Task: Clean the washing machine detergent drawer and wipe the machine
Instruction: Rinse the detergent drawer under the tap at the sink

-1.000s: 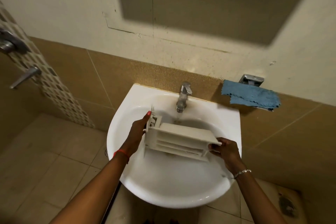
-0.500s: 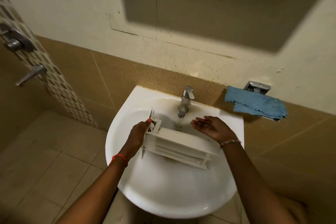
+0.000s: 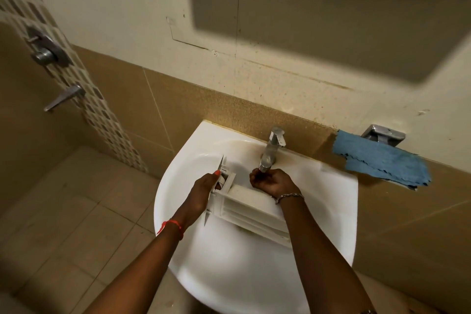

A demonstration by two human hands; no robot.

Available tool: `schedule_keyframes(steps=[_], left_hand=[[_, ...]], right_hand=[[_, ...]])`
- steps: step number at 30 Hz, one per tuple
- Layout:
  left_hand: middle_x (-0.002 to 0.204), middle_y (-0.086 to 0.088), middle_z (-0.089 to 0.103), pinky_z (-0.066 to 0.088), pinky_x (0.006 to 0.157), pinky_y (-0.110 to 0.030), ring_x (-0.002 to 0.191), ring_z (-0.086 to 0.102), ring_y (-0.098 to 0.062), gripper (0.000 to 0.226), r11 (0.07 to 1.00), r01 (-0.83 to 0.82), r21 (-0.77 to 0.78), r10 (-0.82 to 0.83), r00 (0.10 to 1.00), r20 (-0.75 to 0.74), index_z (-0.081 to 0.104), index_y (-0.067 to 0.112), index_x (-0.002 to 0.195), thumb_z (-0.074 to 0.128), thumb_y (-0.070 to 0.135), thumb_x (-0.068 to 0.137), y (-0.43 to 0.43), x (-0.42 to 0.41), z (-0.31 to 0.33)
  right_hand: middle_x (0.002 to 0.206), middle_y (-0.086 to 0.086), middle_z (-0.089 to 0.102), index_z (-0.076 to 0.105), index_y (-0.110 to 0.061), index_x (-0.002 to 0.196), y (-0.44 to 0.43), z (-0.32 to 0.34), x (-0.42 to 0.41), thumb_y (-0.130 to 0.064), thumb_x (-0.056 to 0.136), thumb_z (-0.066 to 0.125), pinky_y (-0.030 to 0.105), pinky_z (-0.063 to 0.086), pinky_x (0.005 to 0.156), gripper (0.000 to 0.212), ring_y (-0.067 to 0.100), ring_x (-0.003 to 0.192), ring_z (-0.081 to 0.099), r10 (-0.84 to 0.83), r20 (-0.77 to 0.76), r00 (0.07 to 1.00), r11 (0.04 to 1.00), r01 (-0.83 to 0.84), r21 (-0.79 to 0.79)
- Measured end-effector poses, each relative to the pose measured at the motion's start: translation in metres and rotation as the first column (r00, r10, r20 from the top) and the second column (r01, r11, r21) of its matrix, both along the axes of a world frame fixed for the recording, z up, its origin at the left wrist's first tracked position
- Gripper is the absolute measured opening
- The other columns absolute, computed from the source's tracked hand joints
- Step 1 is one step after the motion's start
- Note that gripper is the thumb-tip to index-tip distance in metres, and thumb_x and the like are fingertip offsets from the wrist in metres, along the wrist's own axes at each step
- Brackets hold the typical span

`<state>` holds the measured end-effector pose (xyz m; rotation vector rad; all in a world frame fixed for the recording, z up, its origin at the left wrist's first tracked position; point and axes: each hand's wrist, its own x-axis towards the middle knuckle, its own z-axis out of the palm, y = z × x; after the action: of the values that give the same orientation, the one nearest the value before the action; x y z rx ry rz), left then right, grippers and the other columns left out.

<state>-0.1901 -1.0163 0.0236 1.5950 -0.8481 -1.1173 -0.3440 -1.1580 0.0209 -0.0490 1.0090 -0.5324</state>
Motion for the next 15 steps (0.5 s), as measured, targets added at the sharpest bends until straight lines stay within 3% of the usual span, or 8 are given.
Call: schedule_keyframes(steps=[6, 8, 10, 12, 13, 15], left_hand=[[0.087, -0.004, 0.065, 0.041, 0.084, -0.026, 0.084, 0.059, -0.014, 0.044, 1.000, 0.030, 0.002, -0.030, 1.000, -0.004, 0.065, 0.009, 0.090, 0.036, 0.041, 0.099, 0.001, 0.002, -0.001], [0.092, -0.009, 0.067, 0.041, 0.087, -0.030, 0.087, 0.060, -0.016, 0.051, 0.999, 0.033, -0.007, -0.033, 0.999, -0.004, 0.065, 0.007, 0.093, 0.038, 0.051, 0.093, 0.001, 0.003, -0.002], [0.096, -0.013, 0.067, 0.042, 0.089, -0.033, 0.089, 0.060, -0.018, 0.058, 0.999, 0.031, -0.011, -0.031, 1.000, 0.005, 0.065, 0.006, 0.096, 0.039, 0.057, 0.087, 0.001, 0.002, -0.002], [0.096, -0.012, 0.067, 0.042, 0.090, -0.034, 0.089, 0.060, -0.018, 0.056, 0.999, 0.029, -0.014, -0.029, 1.000, 0.000, 0.065, 0.005, 0.097, 0.039, 0.054, 0.090, 0.001, 0.001, 0.000], [0.095, -0.012, 0.067, 0.042, 0.090, -0.033, 0.089, 0.060, -0.018, 0.054, 1.000, 0.023, -0.016, -0.023, 1.000, -0.007, 0.065, 0.003, 0.097, 0.038, 0.050, 0.094, 0.001, 0.000, 0.000], [0.094, -0.010, 0.068, 0.042, 0.089, -0.033, 0.088, 0.061, -0.018, 0.050, 1.000, 0.016, -0.013, -0.016, 1.000, -0.013, 0.065, 0.002, 0.096, 0.036, 0.043, 0.098, 0.001, 0.000, 0.000]], right_hand=[[0.047, 0.009, 0.042, 0.039, -0.010, 0.066, -0.002, 0.003, -0.019, 0.007, 0.064, 0.033, 0.023, 0.026, 0.056, 0.018, 0.015, 0.059, 0.031, 0.048, 0.017, 0.999, 0.996, -0.047, -0.080], [0.043, 0.007, 0.039, 0.036, -0.011, 0.063, -0.003, 0.005, -0.030, 0.015, 0.056, 0.046, 0.023, 0.034, 0.046, 0.029, 0.015, 0.052, 0.034, 0.075, 0.028, 0.997, 0.991, -0.072, -0.112], [0.045, 0.007, 0.039, 0.043, -0.008, 0.056, -0.001, 0.009, -0.037, 0.023, 0.031, 0.068, 0.024, 0.038, 0.038, 0.048, 0.017, 0.040, 0.040, 0.151, 0.092, 0.984, 0.978, -0.135, -0.161], [0.046, 0.007, 0.039, 0.046, -0.005, 0.048, 0.002, 0.021, -0.037, 0.022, 0.015, 0.076, 0.025, 0.038, 0.035, 0.053, 0.017, 0.037, 0.042, 0.244, 0.125, 0.962, 0.954, -0.214, -0.210], [0.047, 0.007, 0.040, 0.045, -0.005, 0.048, 0.005, 0.028, -0.034, 0.020, 0.018, 0.076, 0.025, 0.039, 0.035, 0.049, 0.018, 0.037, 0.043, 0.296, 0.102, 0.950, 0.935, -0.266, -0.234], [0.049, 0.009, 0.046, 0.043, -0.008, 0.054, 0.014, 0.043, -0.021, 0.013, 0.046, 0.068, 0.024, 0.043, 0.038, 0.034, 0.020, 0.040, 0.050, 0.383, 0.003, 0.924, 0.885, -0.366, -0.288]])
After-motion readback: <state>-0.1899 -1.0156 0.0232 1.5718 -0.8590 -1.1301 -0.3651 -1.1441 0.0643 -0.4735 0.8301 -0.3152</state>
